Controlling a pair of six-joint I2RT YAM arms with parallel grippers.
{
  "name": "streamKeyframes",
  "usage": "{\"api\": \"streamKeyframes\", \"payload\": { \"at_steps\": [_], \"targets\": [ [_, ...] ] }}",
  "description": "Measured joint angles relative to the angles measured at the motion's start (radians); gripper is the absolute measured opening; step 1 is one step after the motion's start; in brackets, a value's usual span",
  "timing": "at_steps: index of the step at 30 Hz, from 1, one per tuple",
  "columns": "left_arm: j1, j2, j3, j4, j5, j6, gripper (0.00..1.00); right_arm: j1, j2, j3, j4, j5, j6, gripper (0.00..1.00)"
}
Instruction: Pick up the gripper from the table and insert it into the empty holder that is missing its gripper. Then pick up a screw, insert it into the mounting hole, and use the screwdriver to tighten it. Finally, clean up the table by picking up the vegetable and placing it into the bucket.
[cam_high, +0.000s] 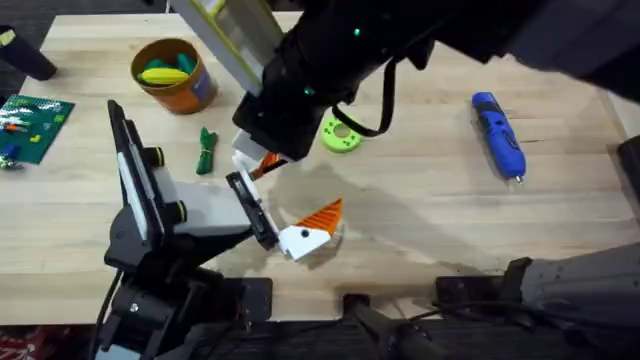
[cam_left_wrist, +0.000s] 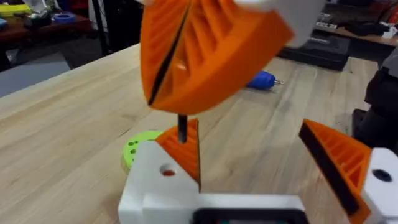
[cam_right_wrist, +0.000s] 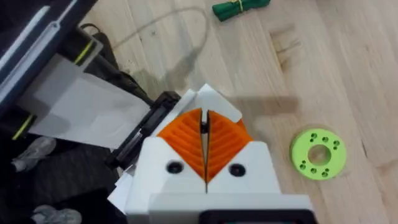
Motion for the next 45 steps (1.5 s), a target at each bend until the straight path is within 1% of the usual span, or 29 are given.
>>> {"api": "streamKeyframes", "payload": {
  "at_steps": [13, 22, 32, 45],
  "targets": [
    [0.000, 0.000, 0.000, 0.000, 0.000, 0.000, 0.982, 0.000, 0.008, 0.000, 0.001, -0.001, 0.000, 0.007],
    [0.000, 0.000, 0.000, 0.000, 0.000, -0.001, 0.982, 0.000, 0.058, 0.000, 0.008, -0.002, 0.001, 0.008],
    [0.000, 0.000, 0.000, 0.000, 0.000, 0.000, 0.982, -0.001, 0.059, 0.000, 0.015, -0.004, 0.000, 0.006],
    [0.000, 0.000, 0.000, 0.000, 0.000, 0.000, 0.982, -0.047, 0.062, -0.001, 0.033, -0.005, 0.000, 0.007]
  ]
}}
